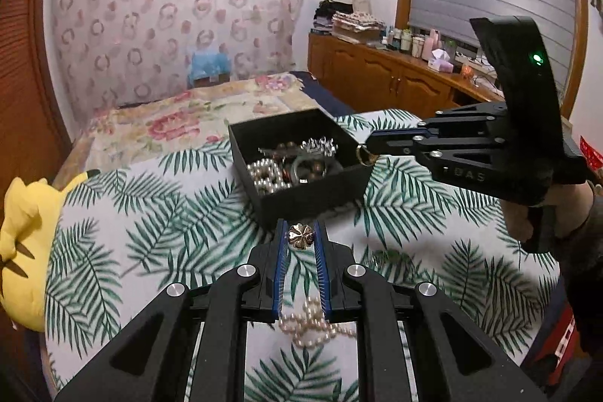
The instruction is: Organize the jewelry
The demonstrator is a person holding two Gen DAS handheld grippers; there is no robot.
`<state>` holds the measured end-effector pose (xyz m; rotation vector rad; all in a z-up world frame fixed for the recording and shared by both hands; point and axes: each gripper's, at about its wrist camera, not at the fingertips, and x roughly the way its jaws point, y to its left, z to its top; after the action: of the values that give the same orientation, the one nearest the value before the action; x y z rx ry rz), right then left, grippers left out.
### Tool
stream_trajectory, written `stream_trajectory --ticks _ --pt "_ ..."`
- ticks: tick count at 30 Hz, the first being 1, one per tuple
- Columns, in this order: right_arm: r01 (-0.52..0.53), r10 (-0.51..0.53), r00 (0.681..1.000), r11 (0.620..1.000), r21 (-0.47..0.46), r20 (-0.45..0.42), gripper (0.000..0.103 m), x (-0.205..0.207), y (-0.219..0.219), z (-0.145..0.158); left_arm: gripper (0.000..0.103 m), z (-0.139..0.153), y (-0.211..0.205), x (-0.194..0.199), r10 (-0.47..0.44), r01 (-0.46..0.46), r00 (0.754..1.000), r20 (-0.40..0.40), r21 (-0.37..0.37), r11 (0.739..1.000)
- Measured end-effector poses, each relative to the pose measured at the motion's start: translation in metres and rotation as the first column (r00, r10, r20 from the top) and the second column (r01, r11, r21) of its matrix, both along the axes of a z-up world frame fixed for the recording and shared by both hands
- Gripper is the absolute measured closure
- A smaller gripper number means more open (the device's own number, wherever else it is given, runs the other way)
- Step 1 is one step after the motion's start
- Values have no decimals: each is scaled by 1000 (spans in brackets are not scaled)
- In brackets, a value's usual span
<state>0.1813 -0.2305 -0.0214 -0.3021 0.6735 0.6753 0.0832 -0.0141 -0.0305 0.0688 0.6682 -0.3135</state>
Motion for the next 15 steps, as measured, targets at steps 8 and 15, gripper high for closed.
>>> stream_trajectory --ticks 8,15 --pt "24 -23 1000 1000 6 -16 100 26 10 -3 90 5 -2 18 7 -7 1000 12 11 1000" --pt "37 -37 999 999 21 -31 99 37 13 -8 90 1 -3 30 15 -15 1000 2 17 1000"
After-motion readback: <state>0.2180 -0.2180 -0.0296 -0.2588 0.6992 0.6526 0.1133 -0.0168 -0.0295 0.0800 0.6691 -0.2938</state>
